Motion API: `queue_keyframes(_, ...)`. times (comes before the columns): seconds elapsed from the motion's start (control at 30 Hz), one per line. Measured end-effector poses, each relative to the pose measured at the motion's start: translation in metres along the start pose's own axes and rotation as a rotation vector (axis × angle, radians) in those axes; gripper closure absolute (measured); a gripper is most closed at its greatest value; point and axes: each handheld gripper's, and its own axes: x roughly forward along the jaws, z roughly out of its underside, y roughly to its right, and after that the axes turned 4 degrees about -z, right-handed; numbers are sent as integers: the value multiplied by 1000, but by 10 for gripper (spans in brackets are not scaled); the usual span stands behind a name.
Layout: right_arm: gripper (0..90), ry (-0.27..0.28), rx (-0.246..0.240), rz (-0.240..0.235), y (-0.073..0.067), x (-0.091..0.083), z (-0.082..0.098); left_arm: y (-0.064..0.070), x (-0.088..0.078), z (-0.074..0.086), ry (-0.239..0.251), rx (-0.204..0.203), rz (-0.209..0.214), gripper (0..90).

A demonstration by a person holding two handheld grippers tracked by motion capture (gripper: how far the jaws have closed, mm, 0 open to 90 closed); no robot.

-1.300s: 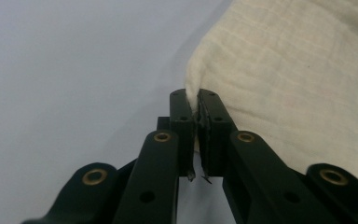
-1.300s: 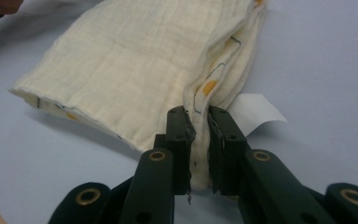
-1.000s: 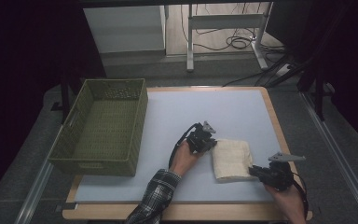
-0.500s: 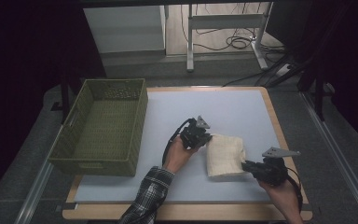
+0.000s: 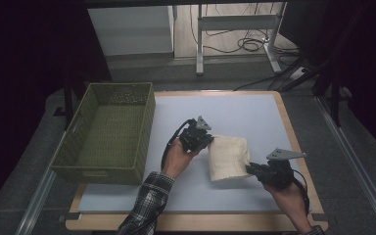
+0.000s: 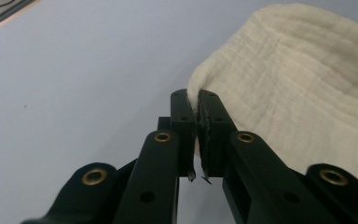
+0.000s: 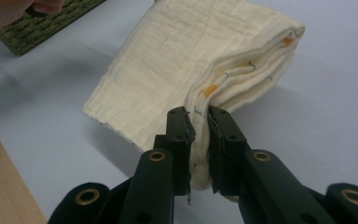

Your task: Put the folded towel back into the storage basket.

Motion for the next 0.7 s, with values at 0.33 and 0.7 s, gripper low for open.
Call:
queue_keyframes(0.33, 791, -3, -50, -18, -15, 14, -20, -14, -26, -2, -3, -10, -43, 853)
queue_keyframes(0.7, 791, -9, -72, -33, -24, 33, -46, -33, -55, -11, -18, -6, -101, 852)
